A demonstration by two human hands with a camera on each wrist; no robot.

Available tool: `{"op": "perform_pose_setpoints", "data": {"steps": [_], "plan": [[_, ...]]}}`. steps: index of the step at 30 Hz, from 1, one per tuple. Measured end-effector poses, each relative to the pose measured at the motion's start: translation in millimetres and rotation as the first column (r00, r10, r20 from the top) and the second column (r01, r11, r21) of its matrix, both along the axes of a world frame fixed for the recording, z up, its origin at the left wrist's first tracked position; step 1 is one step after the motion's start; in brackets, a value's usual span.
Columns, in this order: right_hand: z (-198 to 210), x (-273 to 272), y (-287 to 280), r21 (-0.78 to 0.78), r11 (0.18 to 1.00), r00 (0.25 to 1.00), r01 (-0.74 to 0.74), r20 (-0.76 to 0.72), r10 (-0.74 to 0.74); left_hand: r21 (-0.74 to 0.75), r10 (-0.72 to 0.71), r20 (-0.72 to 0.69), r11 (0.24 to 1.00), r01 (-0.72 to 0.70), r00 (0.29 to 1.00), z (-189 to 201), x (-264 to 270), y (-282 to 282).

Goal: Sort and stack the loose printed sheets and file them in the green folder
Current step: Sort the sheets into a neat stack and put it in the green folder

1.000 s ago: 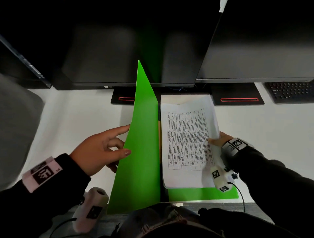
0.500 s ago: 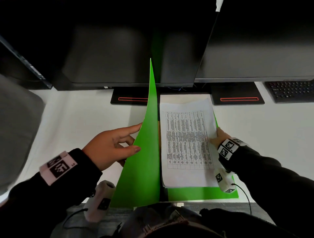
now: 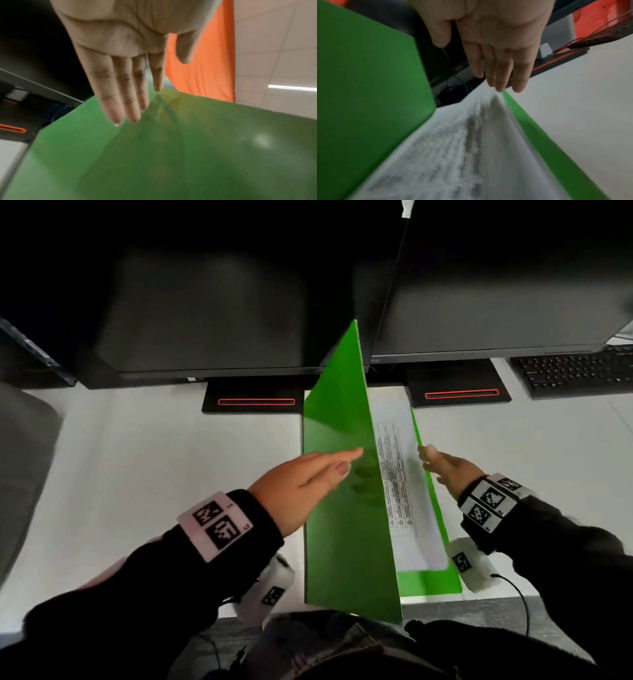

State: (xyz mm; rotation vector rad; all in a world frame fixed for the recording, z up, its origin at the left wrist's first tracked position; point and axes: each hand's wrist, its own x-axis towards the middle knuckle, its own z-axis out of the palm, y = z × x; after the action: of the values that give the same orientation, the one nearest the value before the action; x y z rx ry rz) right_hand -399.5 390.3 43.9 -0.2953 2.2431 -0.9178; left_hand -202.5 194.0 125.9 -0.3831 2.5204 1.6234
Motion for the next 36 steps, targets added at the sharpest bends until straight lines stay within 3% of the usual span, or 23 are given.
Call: {"op": "perform_pose_setpoints", "data": {"steps": [3,5,7,9,11,13,16,17,19,22,25,31,34,36], "plan": [[25,14,16,-0.435,0.888,0.975,0.147,0.214,-0.057,-0.164,-0.174,0.112,0.968,0.191,0.978,-11,-16,23],[36,22,25,-0.533,0.827,0.968,0.177,0.247,-0.047,-0.210,-0.233,0.194,0.939,0.272,0.953,-28,-25,35],[27,22,33,-0.439,0.891,0.989,0.111,0.137,-0.056,-0.232,-0.269,0.286,0.912,0.339,0.920,-52,-31,41],[4,16,40,-0.192,0.981,0.999,0.027,0.021,-0.024,-0.245,-0.287,0.381,0.886,0.395,0.879,-76,-33,40],[-19,10,45,0.063,0.998,0.999,-0.032,-0.039,0.035,-0.250,-0.265,0.427,0.884,0.394,0.865,-94,-33,37],[-36,6,46,0.238,0.967,0.992,-0.089,-0.063,0.107,-0.268,-0.157,0.401,0.922,0.279,0.903,-109,-32,31],[-48,3,40,0.419,0.903,0.970,-0.098,-0.162,0.180,-0.387,0.148,0.311,0.922,-0.018,0.939,-122,-33,16],[-51,1,37,0.429,0.900,0.971,-0.077,-0.173,0.166,-0.396,0.265,0.309,0.909,-0.130,0.913,-122,-33,11],[-53,-3,30,0.379,0.925,0.990,-0.021,-0.121,0.072,-0.280,0.433,0.394,0.897,-0.343,0.811,-125,-34,0],[-55,-11,20,0.300,0.948,0.994,0.110,-0.030,-0.105,-0.062,0.394,0.567,0.896,-0.440,0.723,-139,-39,-11],[-52,-19,17,0.306,0.934,0.977,0.184,0.048,-0.208,0.057,0.436,0.582,0.820,-0.570,0.686,-157,-37,-17],[-47,-25,10,0.474,0.878,0.974,0.068,0.158,-0.161,0.021,0.538,0.480,0.783,-0.622,0.693,-165,-24,-7],[-48,-28,6,0.433,0.898,0.976,0.079,0.149,-0.157,0.063,0.549,0.453,0.766,-0.639,0.702,-166,-19,-6],[-46,-27,9,0.363,0.927,0.982,0.094,0.122,-0.147,0.159,0.551,0.473,0.714,-0.682,0.687,-166,-19,-9]]}}
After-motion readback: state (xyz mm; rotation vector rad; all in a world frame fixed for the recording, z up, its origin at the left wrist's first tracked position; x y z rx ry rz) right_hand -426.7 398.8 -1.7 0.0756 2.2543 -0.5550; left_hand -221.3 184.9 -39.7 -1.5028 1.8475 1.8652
